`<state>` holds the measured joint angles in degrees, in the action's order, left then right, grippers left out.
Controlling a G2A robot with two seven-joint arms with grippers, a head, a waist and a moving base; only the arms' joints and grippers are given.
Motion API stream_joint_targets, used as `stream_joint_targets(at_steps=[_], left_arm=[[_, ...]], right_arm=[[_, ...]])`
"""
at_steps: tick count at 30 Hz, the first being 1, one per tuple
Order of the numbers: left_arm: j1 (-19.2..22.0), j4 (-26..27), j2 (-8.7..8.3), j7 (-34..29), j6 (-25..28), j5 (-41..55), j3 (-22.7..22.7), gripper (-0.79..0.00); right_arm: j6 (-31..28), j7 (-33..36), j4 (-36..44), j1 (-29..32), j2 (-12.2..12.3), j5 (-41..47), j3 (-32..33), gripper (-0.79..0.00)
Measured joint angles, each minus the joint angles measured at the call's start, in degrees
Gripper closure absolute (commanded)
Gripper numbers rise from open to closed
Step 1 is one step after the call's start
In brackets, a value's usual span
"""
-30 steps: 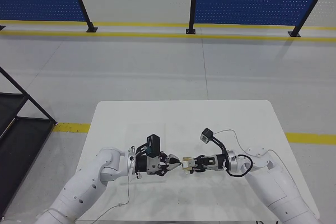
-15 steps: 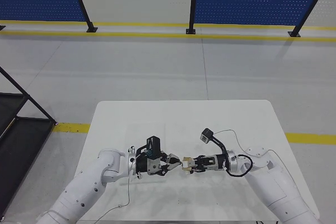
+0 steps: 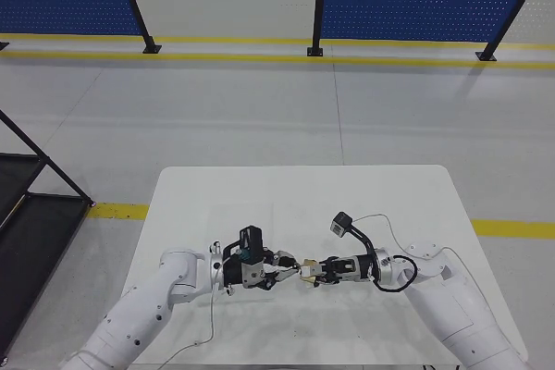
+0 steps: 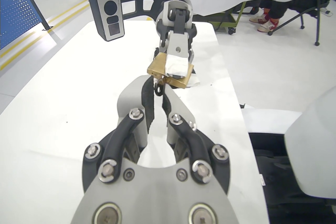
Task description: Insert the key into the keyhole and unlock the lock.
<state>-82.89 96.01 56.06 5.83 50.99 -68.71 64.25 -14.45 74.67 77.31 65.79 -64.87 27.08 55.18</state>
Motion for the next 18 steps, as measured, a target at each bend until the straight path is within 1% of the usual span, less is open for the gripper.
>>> stream_joint_targets(at_steps=[4, 8, 14, 18], left_arm=[[-1.9, -0.5, -0.66, 1.7, 0.0, 0.8, 3.5, -0.785], [-4.5, -1.4, -1.47, 4.0, 0.5, 2.9, 8.5, -0.785], [-7.7, -2.3, -2.3, 7.1, 1.0, 4.7, 14.6, -0.785], [-8.7, -2.3, -2.47, 7.2, 0.6, 5.2, 16.2, -0.785]], right_arm=[[0.0, 0.0, 0.0, 0.0, 0.0, 0.0, 0.0, 0.0], [0.0, 0.0, 0.0, 0.0, 0.0, 0.0, 0.0, 0.0], [0.0, 0.0, 0.0, 0.0, 0.0, 0.0, 0.0, 0.0], [0.0, 0.0, 0.0, 0.0, 0.0, 0.0, 0.0, 0.0]])
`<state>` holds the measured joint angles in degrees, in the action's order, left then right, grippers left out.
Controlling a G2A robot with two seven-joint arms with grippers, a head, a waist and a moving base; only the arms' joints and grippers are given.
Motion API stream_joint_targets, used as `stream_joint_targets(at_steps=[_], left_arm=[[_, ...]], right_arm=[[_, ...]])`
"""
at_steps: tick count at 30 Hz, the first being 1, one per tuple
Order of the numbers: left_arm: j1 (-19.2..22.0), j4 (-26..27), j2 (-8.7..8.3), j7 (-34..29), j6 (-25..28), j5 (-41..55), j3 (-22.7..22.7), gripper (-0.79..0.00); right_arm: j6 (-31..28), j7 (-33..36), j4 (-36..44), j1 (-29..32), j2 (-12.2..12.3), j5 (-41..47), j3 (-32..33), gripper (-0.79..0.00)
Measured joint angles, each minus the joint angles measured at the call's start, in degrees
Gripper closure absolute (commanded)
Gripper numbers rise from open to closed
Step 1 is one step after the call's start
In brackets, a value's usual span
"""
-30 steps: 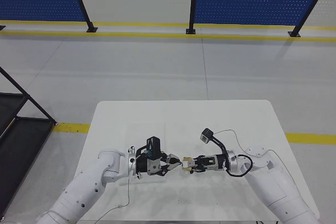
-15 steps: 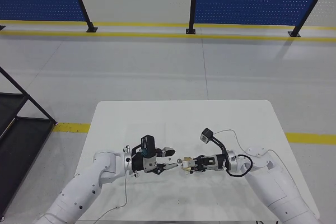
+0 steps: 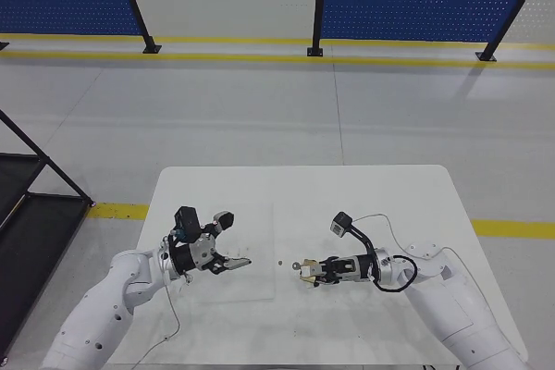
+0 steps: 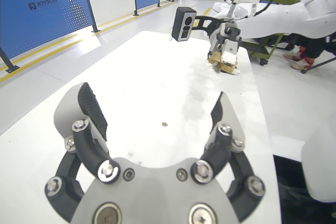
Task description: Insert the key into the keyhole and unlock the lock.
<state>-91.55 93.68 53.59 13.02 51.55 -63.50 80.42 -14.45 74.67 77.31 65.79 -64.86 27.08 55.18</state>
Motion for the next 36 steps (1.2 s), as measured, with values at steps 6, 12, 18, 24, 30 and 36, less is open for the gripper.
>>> stream_joint_targets(at_steps=[6, 12, 18, 24, 30, 36], left_arm=[[0.0, 0.0, 0.01, 0.0, 0.0, 0.0, -0.1, -0.785], [0.0, 0.0, 0.01, 0.0, 0.0, 0.0, -0.1, -0.785], [0.0, 0.0, 0.01, 0.0, 0.0, 0.0, -0.1, -0.785], [0.0, 0.0, 0.01, 0.0, 0.0, 0.0, -0.1, -0.785], [0.0, 0.0, 0.01, 0.0, 0.0, 0.0, -0.1, -0.785], [0.0, 0.0, 0.01, 0.0, 0.0, 0.0, -0.1, -0.785]], right_arm=[[0.0, 0.0, 0.0, 0.0, 0.0, 0.0, 0.0, 0.0], [1.4, -0.8, 0.3, -0.2, 0.0, -1.1, -0.3, 0.0], [14.0, -1.2, 0.3, -6.4, -0.5, -9.4, -4.1, 0.0], [23.1, -1.3, -3.5, -13.0, -2.3, -14.1, -9.8, 0.0], [28.8, -2.0, -10.7, -18.5, -5.0, -14.9, -15.7, 0.0], [29.8, -3.6, -17.7, -21.8, -7.7, -14.2, -19.7, 0.0]])
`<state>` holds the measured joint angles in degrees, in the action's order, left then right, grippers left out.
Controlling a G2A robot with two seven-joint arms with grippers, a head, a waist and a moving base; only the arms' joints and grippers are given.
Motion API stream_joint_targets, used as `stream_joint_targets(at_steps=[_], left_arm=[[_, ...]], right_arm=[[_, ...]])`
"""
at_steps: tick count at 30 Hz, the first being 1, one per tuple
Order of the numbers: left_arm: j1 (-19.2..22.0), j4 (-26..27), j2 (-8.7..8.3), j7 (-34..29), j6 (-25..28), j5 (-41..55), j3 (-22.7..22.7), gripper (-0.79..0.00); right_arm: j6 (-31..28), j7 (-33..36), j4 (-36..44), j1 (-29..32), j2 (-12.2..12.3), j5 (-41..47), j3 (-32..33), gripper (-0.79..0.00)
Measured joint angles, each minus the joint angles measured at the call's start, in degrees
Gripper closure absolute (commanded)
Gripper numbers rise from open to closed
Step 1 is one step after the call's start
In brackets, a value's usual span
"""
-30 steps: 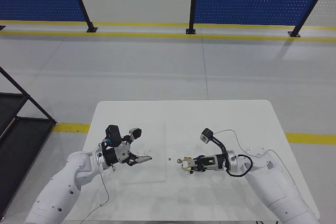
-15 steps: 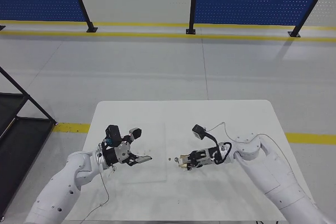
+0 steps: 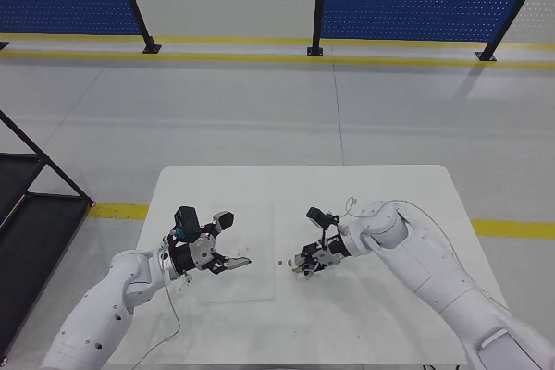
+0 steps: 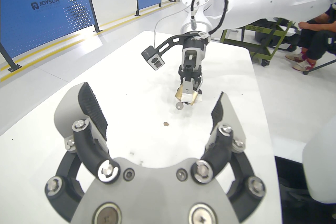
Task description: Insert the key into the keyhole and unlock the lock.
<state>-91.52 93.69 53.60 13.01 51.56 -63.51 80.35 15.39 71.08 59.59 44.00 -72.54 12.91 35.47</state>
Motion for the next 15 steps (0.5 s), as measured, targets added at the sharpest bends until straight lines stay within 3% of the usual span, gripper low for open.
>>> stream_joint_targets(at_steps=[15], left_arm=[[0.0, 0.0, 0.0, 0.0, 0.0, 0.0, 0.0, -0.785]], right_arm=[[2.9, -3.9, -8.4, -3.1, -3.5, -1.3, -4.0, 0.0]])
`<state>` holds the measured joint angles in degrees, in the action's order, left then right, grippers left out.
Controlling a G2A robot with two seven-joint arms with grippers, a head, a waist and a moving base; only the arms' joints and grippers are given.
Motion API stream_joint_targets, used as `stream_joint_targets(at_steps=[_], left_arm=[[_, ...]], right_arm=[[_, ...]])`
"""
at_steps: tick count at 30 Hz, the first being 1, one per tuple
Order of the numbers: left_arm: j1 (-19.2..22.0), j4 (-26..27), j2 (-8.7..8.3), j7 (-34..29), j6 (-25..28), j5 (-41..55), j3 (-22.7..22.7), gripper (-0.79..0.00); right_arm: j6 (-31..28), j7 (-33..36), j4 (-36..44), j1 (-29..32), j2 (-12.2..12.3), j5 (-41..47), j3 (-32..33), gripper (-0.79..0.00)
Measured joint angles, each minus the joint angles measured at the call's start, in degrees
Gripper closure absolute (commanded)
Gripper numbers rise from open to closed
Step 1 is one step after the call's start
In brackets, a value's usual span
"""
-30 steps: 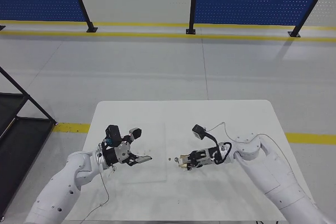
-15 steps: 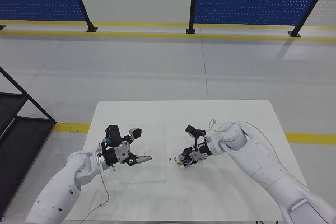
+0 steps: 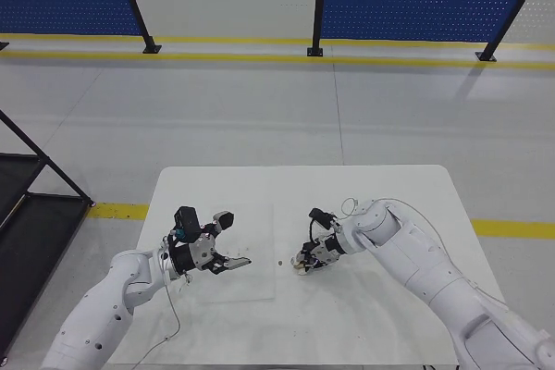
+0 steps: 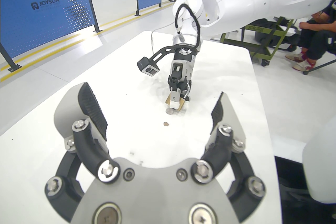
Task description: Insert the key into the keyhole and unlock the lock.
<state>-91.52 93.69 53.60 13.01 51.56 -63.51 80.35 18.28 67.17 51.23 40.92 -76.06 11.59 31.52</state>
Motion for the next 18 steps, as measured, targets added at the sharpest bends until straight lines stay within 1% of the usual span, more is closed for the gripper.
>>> stream_joint_targets(at_steps=[6, 8, 9, 10, 18], left_arm=[[0.0, 0.0, 0.0, 0.0, 0.0, 0.0, 0.0, -0.785], [0.0, 0.0, 0.0, 0.0, 0.0, 0.0, 0.0, -0.785], [0.0, 0.0, 0.0, 0.0, 0.0, 0.0, 0.0, -0.785], [0.0, 0.0, 0.0, 0.0, 0.0, 0.0, 0.0, -0.785], [0.0, 0.0, 0.0, 0.0, 0.0, 0.0, 0.0, -0.785]], right_arm=[[0.7, -0.1, -0.5, -0.4, -0.4, -0.7, -0.1, 0.0], [0.8, -0.3, -0.3, -0.5, -0.3, -0.9, 0.1, -0.382], [0.9, -0.6, -0.2, -0.5, -0.3, -1.0, 0.3, -0.693], [1.0, -0.8, -0.1, -0.4, -0.3, -1.1, 0.4, -0.785], [3.0, -3.6, 3.1, 0.7, 0.9, -3.8, 2.2, -0.785]])
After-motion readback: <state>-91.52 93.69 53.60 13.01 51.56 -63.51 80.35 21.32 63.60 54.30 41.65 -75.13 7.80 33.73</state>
